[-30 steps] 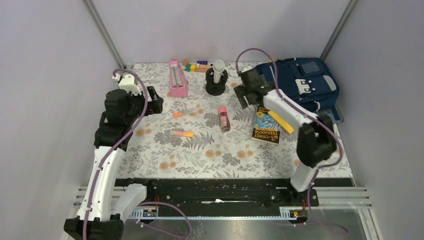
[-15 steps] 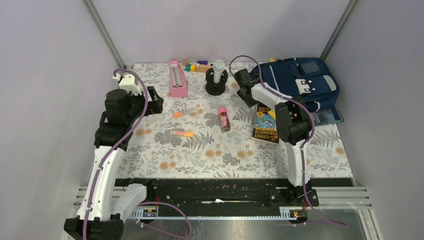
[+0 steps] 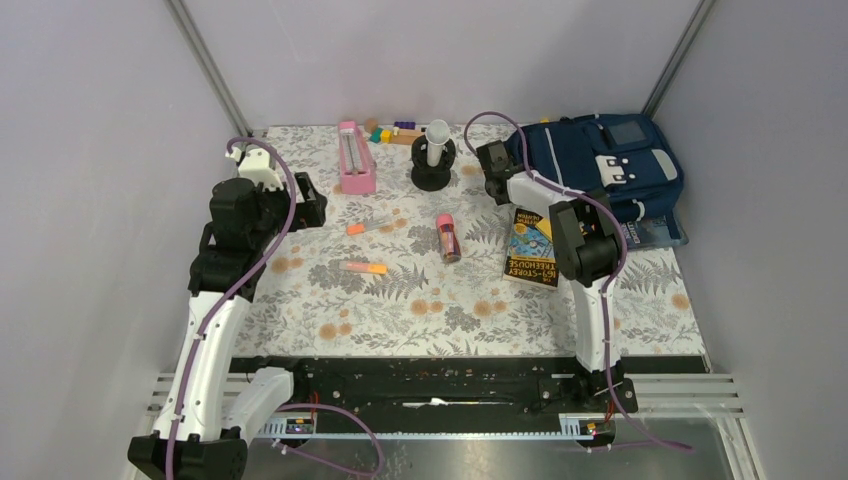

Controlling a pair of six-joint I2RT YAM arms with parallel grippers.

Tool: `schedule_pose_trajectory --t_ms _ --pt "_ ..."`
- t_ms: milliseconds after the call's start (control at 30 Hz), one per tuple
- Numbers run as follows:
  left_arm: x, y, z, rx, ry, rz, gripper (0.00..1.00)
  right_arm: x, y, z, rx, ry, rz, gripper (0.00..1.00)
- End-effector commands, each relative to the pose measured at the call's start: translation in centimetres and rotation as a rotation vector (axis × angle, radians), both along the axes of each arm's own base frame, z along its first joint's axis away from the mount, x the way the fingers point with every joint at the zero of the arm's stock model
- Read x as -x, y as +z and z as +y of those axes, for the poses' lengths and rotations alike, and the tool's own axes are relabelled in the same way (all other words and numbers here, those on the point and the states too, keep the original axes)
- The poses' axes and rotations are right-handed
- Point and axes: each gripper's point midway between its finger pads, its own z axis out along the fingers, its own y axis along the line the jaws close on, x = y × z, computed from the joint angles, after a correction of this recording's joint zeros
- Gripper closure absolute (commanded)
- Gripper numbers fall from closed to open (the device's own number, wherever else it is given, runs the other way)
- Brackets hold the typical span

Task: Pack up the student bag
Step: Move the student bag to the center of the board.

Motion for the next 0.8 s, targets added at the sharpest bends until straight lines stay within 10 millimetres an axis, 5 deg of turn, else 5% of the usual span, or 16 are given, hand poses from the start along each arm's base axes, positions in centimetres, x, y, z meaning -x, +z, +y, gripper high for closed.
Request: schedule_pose_trajectory --t_ms 0,300,533,767 --pt "-0.3 1.0 0.0 -0.01 -0.007 -0.044 0.01 -1.9 6.2 -1.6 0.013 -0.055 -0.215 1.0" --pt "-0.3 1.0 -0.1 -0.009 -0.013 -0.046 0.01 0.5 14.2 -1.9 -0.13 -0.072 -0.397 1.0" --pt "0.0 1.4 -0.5 0.002 -0.032 -0.063 0.01 7.7 17.7 -2.0 -0.21 -0.055 -0.462 1.0" --pt "0.1 1.5 -0.9 0.017 -0.05 -0.07 0.01 15.1 17.1 0.5 -0.377 -0.023 -0.445 1.0"
